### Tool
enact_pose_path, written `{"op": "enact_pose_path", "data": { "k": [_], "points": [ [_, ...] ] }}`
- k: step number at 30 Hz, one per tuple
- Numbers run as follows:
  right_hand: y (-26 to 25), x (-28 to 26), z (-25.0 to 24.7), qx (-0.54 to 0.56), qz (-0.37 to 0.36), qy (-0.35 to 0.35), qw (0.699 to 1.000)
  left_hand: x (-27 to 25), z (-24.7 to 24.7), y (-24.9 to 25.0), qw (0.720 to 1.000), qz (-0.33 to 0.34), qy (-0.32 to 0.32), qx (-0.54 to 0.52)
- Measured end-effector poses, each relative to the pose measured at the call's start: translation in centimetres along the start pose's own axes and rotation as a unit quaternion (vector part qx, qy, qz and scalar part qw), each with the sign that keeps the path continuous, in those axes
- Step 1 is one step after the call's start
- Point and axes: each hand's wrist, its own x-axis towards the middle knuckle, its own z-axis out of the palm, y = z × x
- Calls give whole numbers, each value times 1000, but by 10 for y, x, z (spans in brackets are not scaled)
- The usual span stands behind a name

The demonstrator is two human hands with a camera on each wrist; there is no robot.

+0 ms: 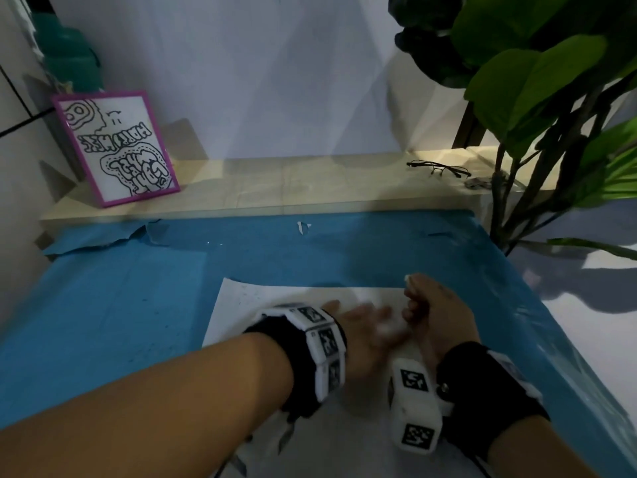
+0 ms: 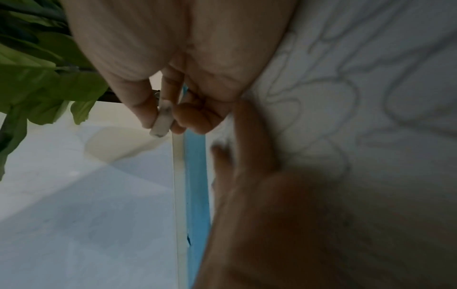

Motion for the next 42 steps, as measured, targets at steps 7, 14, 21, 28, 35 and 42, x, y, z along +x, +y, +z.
{"op": "enact_pose_path", "data": {
  "k": [7,14,21,28,35,42],
  "points": [
    [1,-3,2,-62,-13,6,998,0,-17,-4,996,-65,49,32],
    [5,-1,2,-120,-37,-5,992,-5,-11,-41,953,-301,-6,-32],
    [6,-3,8,-330,-94,-59,938,-43,-21,-19,986,-117,-84,-88],
    [-5,-16,33,-540,-111,-158,819,-43,-12,-28,988,-112,-64,-82],
    [-23,-18,47,-624,-102,-205,747,-45,-11,-24,988,-119,-52,-86],
    [-25,-19,44,-639,-87,-234,728,-46,-15,-22,988,-119,-59,-83]
  ]
}}
